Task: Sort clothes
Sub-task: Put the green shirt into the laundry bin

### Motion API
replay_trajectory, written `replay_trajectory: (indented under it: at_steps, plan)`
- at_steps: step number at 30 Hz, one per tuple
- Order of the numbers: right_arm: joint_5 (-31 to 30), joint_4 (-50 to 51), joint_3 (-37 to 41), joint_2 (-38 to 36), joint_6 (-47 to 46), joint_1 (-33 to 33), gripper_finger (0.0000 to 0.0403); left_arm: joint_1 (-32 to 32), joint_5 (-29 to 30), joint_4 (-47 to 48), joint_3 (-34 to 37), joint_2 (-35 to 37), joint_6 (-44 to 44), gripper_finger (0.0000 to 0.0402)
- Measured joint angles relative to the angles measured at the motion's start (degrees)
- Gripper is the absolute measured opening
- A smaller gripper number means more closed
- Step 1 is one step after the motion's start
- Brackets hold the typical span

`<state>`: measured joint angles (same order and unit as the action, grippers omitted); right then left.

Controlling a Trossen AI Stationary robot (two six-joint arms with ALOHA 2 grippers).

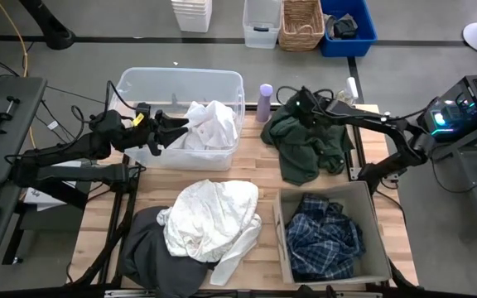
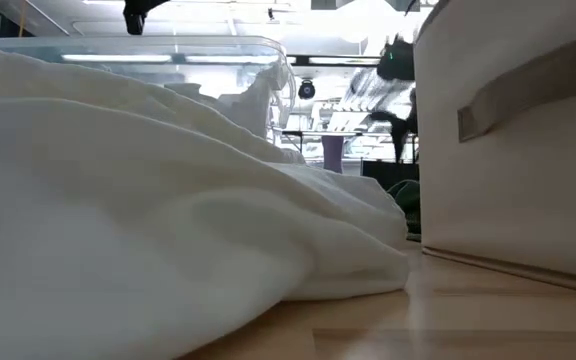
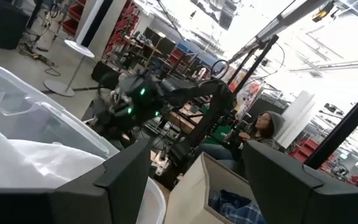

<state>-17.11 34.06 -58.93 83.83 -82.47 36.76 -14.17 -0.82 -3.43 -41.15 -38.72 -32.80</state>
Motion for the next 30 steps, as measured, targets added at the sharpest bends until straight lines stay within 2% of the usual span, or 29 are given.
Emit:
replay_trajectory:
  at_steps: [5,7,11,14,17,20,22,25,30]
  plan:
    - [-1.02,1.65,-8.62,-1.33,14.11,-2.66,0.0088,-0.07,0.24,-0.34,0.00,-0.01,0.89,0.0246]
    - [-2.63,8.66,-12.15,-1.64,16.67,-4.49,0.0087,-0.07,0.28,-0.34,0.01,-0.12,0.92,0.0246]
    - [-7.54,23.78,-12.92,-1.48,10.94,-8.58,0.0087,-0.07,0.26,-0.23,-0.01,-0.37,0.96,0.0246]
    - [-8.37,28.33,-9.14,-1.55,2.00,-11.54,0.0087,-0.07,0.26,0.37,0.00,-0.77,0.98,0.0246]
    - [-7.23,21.99,-3.62,-1.42,-3.98,-12.56,0.0087,-0.07,0.25,0.60,0.00,-1.48,0.92,0.0246]
    - [-6.48,9.20,2.08,-1.30,-4.54,-11.56,0.0087,-0.07,0.24,0.61,0.01,-2.29,0.25,0.0246]
    - [-5.24,4.44,5.38,-0.98,-5.00,-10.41,0.0087,-0.07,0.24,0.60,-0.01,-2.90,-0.86,0.0246]
    - [-3.97,3.48,8.76,-0.87,-6.14,-9.27,0.0087,-0.07,-0.45,0.69,0.00,-3.59,-1.66,0.0246]
    - [-3.98,4.66,9.46,-0.98,-6.04,-8.99,0.0087,-0.02,-1.36,0.95,-0.02,-3.67,-2.73,0.0246]
